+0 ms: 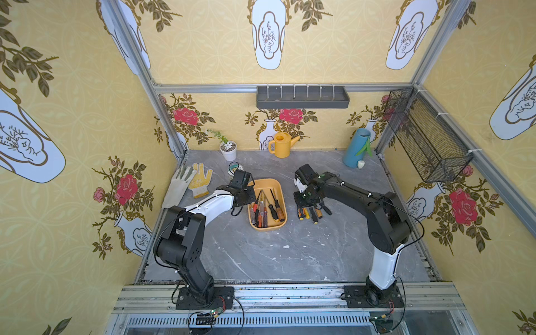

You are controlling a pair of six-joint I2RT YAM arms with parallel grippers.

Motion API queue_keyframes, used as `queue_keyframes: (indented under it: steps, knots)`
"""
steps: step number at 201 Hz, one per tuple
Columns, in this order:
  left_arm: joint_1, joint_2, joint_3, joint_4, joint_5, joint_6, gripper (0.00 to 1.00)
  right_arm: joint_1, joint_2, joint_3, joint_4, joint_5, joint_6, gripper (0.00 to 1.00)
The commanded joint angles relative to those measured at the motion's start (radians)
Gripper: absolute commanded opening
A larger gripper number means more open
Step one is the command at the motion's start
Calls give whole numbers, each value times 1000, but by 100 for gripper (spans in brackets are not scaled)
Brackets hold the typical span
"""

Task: Take out the screwdriver from the storage box
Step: Place the screwdriver at the center of the board.

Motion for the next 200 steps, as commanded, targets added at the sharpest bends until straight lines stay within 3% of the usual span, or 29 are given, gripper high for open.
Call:
queue_keyframes:
  steps: [1, 51, 85, 95, 136, 200]
  knots:
    - [2, -1, -6, 25, 1, 7, 0, 12, 30, 21, 21, -42, 15, 0]
    - [2, -2, -3, 20, -2, 14, 0, 49, 143, 83, 29, -67, 78, 0]
    - [3, -31, -28, 39, -4, 7, 0, 54, 188, 112, -6, -15, 96, 1]
    - [2, -47, -47, 68, 12, 7, 0, 55, 195, 118, -17, -4, 94, 4]
    - [3, -64, -59, 97, 11, 1, 0, 61, 194, 123, -32, 24, 90, 38]
    - [2, -73, -58, 95, -14, -4, 0, 81, 127, 121, -28, 94, 90, 53]
